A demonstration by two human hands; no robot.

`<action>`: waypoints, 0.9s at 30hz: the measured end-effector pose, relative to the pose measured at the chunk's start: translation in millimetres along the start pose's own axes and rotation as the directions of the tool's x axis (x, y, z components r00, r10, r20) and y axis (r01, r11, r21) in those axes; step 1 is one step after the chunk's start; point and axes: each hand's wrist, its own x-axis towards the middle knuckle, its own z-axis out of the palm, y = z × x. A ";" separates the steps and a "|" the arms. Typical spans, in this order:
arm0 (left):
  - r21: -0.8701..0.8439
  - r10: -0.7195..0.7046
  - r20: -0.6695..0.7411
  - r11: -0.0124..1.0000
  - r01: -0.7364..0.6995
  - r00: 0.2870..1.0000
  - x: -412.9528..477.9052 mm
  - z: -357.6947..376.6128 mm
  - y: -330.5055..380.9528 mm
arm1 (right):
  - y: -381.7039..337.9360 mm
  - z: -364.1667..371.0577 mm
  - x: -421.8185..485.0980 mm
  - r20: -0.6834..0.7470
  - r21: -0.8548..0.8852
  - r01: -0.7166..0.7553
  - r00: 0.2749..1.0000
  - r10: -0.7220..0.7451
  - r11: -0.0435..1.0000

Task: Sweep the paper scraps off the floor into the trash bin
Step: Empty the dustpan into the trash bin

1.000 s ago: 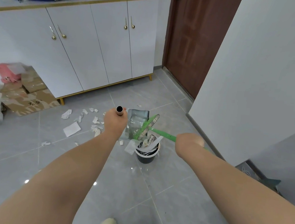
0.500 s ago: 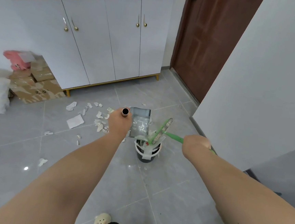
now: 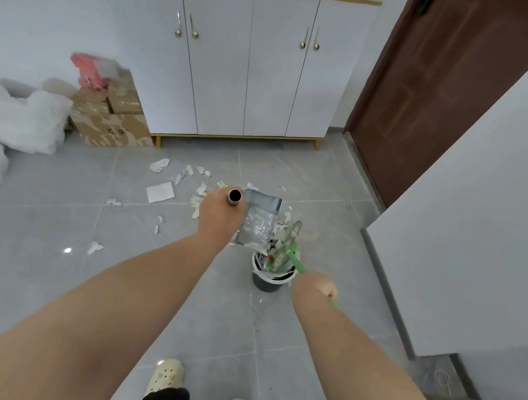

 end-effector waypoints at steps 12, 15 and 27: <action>-0.008 -0.064 0.035 0.998 0.065 0.997 -8.2 -4.6 4.5 | 10.7 15.8 -8.6 0.001 0.161 -0.020 1.000 0.020 0.987; 0.017 -0.029 0.069 0.999 0.028 0.997 -4.8 -10.2 8.2 | 31.4 -3.7 -16.4 -0.044 0.136 -0.031 0.998 0.037 0.990; 0.076 0.071 0.095 0.994 -0.078 0.993 0.8 -2.6 28.9 | 101.0 -37.9 -45.2 -0.115 0.071 -0.032 0.993 0.040 0.997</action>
